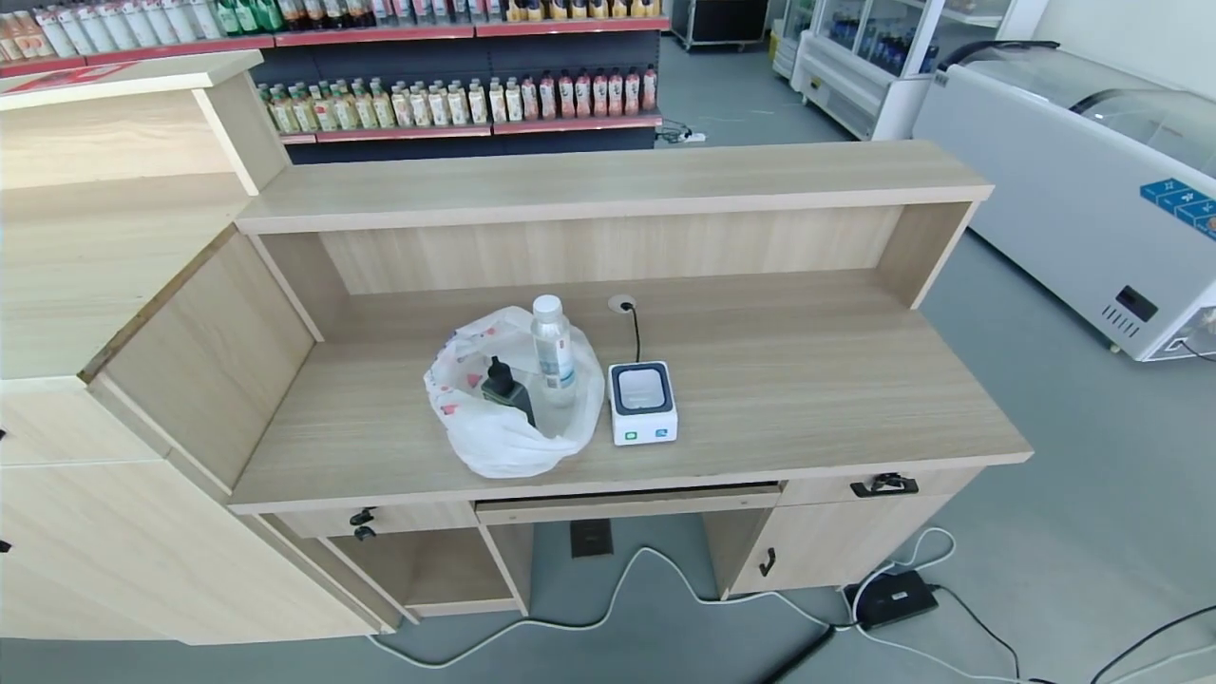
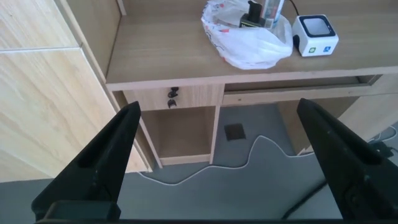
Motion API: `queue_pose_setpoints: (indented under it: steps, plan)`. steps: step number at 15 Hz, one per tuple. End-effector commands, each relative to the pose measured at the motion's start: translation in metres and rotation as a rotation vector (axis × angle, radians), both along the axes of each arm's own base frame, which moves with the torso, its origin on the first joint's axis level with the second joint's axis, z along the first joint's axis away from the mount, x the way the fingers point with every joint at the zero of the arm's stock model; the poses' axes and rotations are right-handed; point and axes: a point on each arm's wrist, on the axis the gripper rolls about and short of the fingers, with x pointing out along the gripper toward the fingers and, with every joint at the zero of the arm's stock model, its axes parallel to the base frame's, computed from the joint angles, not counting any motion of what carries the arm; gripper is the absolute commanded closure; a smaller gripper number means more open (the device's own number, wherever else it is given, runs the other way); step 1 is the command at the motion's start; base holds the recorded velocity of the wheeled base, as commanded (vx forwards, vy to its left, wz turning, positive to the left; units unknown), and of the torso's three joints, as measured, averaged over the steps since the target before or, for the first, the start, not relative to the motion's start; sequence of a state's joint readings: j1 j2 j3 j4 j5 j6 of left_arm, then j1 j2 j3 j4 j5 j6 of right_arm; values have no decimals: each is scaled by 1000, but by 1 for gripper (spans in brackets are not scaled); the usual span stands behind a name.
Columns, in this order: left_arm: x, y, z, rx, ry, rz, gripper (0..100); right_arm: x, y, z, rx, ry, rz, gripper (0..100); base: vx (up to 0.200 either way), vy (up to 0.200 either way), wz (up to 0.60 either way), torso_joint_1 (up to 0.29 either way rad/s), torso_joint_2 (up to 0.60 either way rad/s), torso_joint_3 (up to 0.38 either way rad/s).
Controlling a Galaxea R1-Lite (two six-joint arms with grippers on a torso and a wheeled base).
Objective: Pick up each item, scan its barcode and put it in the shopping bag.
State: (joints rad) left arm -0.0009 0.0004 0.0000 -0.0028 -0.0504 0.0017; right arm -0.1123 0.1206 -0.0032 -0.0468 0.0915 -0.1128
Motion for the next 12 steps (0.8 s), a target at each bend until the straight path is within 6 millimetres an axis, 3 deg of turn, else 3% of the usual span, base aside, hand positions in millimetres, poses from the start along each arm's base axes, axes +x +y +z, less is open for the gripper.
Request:
queue_pose_setpoints:
  steps: [1, 12]
  plan:
    - [0, 0, 0, 0, -1, 1, 0, -5, -1, -2, -2, -51, 77, 0, 0, 0, 0, 0, 0, 0]
    - [0, 0, 0, 0, -1, -1, 0, -10, -2, -5, 5, -98, 88, 0, 0, 0, 0, 0, 0, 0]
